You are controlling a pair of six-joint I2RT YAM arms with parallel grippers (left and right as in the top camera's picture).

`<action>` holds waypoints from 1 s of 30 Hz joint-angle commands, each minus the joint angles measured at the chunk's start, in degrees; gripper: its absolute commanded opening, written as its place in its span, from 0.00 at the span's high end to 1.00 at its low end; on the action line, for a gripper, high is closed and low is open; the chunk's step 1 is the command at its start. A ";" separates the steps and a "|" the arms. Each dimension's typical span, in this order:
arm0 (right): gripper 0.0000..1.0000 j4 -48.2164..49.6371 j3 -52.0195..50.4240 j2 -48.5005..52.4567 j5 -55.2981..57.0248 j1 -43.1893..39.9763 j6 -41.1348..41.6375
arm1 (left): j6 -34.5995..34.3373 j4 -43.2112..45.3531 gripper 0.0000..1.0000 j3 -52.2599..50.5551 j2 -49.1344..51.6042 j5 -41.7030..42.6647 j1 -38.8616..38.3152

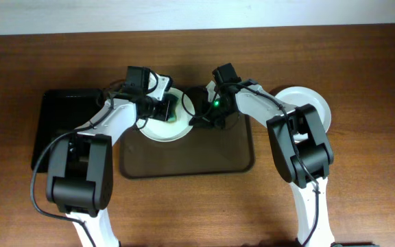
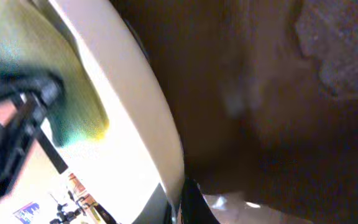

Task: Clean dirty plates on tray and stack at the side
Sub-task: 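Scrub white plate with sponge in left gripper while right holds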

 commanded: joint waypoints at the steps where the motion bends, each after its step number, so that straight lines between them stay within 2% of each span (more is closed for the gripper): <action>1: 0.96 -0.59 -1.77 2.86 3.80 0.37 -0.85 | -4.31 -0.66 1.00 0.00 1.51 -22.45 0.42; 2: 0.96 -0.59 -1.77 2.86 3.78 0.37 -0.85 | -8.76 -3.48 0.99 0.00 1.51 -28.94 0.52; 3: 0.96 -0.59 -1.77 2.84 3.78 0.37 -0.85 | -12.20 -8.09 0.99 0.00 1.51 -31.12 1.05; 6: 0.96 -0.59 -1.77 2.84 3.76 0.37 -0.85 | -12.90 -21.40 1.00 0.00 1.51 -27.06 1.31; 7: 0.96 -0.59 -1.77 2.84 3.76 0.37 -0.85 | -11.96 -24.68 1.00 0.00 1.51 -23.58 1.31; 9: 0.96 -0.59 -1.77 2.86 3.74 0.37 -0.85 | -3.15 -28.48 0.99 0.00 1.51 -10.78 1.27; 11: 0.96 -0.59 -1.77 2.84 3.74 0.37 -0.85 | 1.01 -30.45 1.00 0.00 1.51 -2.10 1.27; 13: 0.96 -0.59 -1.77 2.86 3.74 0.37 -0.85 | 3.50 -30.80 1.00 0.00 1.51 4.63 1.27; 16: 0.96 -0.59 -1.77 2.84 3.74 0.37 -0.85 | 3.48 -26.51 1.00 0.00 1.51 7.34 1.27; 21: 0.96 -0.59 -1.77 2.84 3.76 0.37 -0.85 | 1.92 -13.27 1.00 0.00 1.51 8.92 1.27; 23: 0.96 -0.59 -1.77 2.84 3.76 0.37 -0.85 | 1.51 -7.02 1.00 0.00 1.51 3.41 1.27; 26: 0.96 -0.59 -1.77 2.86 3.80 0.37 -0.85 | -2.58 -2.34 1.00 0.00 1.51 -10.19 1.27; 29: 0.96 -0.59 -1.77 2.84 4.00 0.37 -0.85 | -14.64 -6.67 1.00 0.00 1.51 -25.40 1.29; 30: 0.96 -0.61 -1.77 2.84 4.20 0.37 -0.85 | -16.26 -9.16 1.00 0.00 1.51 -26.03 1.38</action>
